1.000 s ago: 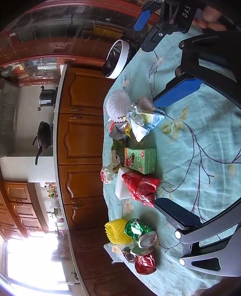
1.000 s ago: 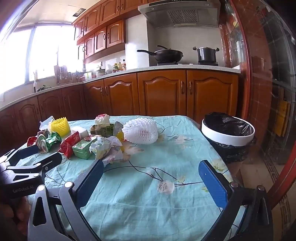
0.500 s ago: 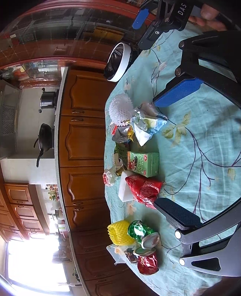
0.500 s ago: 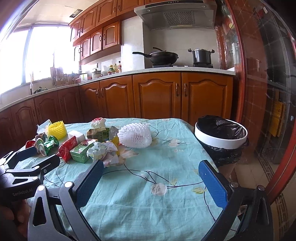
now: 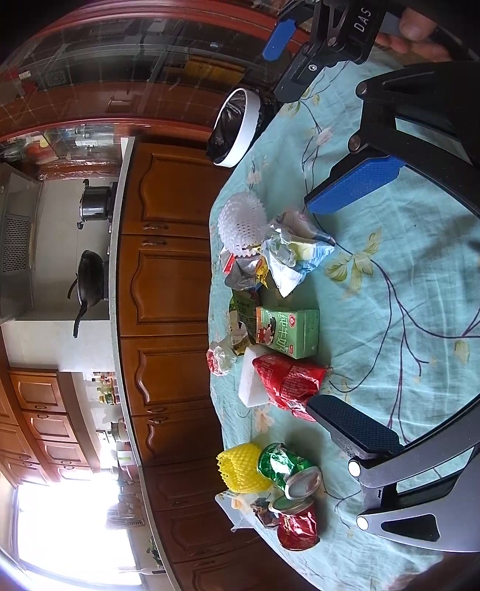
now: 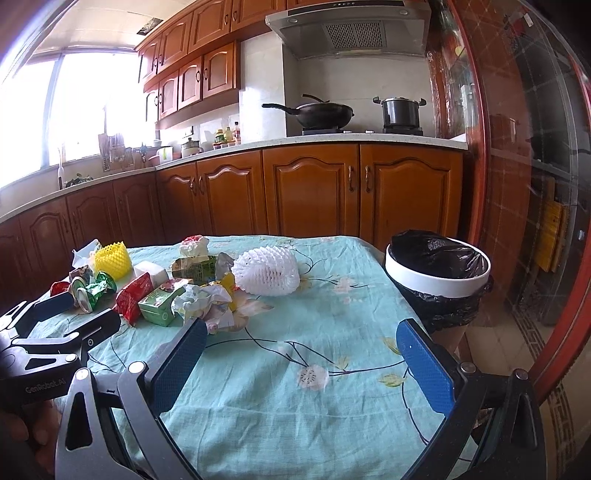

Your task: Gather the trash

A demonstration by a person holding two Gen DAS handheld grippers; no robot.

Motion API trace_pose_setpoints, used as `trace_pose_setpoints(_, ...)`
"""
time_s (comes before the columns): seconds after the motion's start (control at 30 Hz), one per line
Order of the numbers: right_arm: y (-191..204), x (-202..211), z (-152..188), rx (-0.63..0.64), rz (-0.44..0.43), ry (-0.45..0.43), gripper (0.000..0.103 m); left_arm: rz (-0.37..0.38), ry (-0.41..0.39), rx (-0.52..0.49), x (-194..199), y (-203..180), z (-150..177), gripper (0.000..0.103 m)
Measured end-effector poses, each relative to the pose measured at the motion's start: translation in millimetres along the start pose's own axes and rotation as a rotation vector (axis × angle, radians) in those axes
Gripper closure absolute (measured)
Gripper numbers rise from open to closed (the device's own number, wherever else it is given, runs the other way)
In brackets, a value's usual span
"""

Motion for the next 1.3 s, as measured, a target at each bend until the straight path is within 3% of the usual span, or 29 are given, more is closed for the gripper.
trace_pose_setpoints(1.3,0.1,-0.4,0.2,-0.001,0.003,0.003,0.000,0.007,0.008,0.002,-1.4,-0.2,2.6,0.002)
Point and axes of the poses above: each gripper's, at about its wrist camera, not at the fingertips, and x roughly against the way its jaws point, y to its left, z to its underside, the point moved 4 cm from there along -x, roughly the way its jaws point, and after that the axes turned 8 degrees about y, right-handed, at the moved point
